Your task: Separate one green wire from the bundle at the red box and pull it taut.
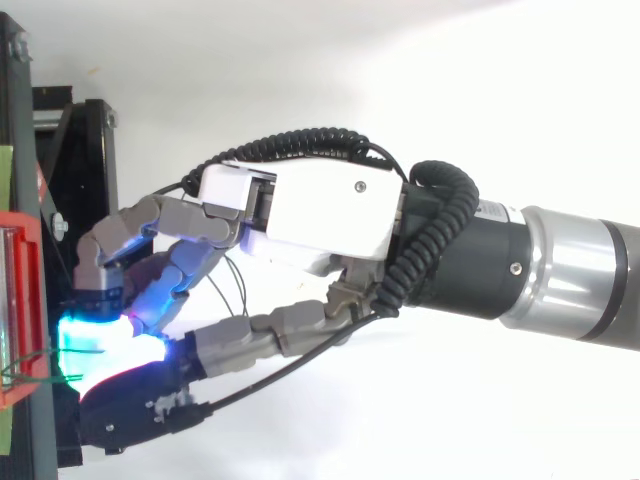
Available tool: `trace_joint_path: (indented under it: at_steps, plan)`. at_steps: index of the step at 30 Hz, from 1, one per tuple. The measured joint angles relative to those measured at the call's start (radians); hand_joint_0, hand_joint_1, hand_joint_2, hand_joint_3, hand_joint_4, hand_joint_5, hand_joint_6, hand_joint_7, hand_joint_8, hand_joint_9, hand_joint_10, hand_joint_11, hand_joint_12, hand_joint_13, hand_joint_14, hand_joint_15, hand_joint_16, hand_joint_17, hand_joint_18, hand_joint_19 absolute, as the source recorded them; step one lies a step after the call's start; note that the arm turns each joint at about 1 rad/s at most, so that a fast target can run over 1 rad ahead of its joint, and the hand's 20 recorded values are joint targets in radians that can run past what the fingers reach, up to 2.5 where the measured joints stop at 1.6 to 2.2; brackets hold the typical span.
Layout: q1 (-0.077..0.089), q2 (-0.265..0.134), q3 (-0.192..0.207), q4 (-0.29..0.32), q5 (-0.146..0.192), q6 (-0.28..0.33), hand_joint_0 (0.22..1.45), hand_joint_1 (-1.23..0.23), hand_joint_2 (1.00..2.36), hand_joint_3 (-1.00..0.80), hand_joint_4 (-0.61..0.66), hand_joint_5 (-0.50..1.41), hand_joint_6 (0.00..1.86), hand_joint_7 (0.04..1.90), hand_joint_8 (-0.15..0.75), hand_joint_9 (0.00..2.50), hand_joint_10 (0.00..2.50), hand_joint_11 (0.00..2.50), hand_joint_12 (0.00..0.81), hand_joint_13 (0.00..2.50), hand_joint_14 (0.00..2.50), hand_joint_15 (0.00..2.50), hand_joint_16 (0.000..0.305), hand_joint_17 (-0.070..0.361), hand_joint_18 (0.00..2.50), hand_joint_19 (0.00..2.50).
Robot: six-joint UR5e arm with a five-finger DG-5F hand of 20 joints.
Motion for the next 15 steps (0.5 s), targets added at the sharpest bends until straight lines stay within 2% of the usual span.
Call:
trace_joint_path:
  at_steps: [6,9,11,12,15]
  plan:
    - [-0.001,0.0,0.01,-0.004,-0.001,0.0,0.73,-0.9,1.02,-0.3,0.22,-0.22,0.92,1.05,0.329,0.89,0.01,0.99,0.319,0.73,0.01,0.31,0.045,0.101,0.78,0.32]
    - [0.0,0.0,0.011,-0.006,0.0,0.0,0.73,-0.89,1.01,-0.44,0.23,-0.21,0.92,1.03,0.329,0.89,0.01,0.99,0.317,0.73,0.01,0.31,0.045,0.101,0.78,0.32]
    - [0.0,0.0,0.012,-0.007,0.0,0.0,0.63,-0.85,1.0,-0.5,0.23,-0.21,0.92,1.03,0.323,0.89,0.01,0.99,0.317,0.74,0.01,0.31,0.044,0.1,0.78,0.35]
    - [0.0,0.0,0.012,-0.007,0.0,0.0,0.62,-0.84,1.0,-0.5,0.23,-0.21,0.92,1.03,0.328,0.9,0.01,0.99,0.318,0.74,0.01,0.31,0.045,0.1,0.78,0.35]
    - [-0.001,0.0,0.012,-0.008,-0.001,0.0,0.53,-0.7,1.0,-0.5,0.25,-0.21,0.91,0.99,0.346,0.92,0.01,0.99,0.333,0.75,0.01,0.31,0.047,0.106,0.81,0.35]
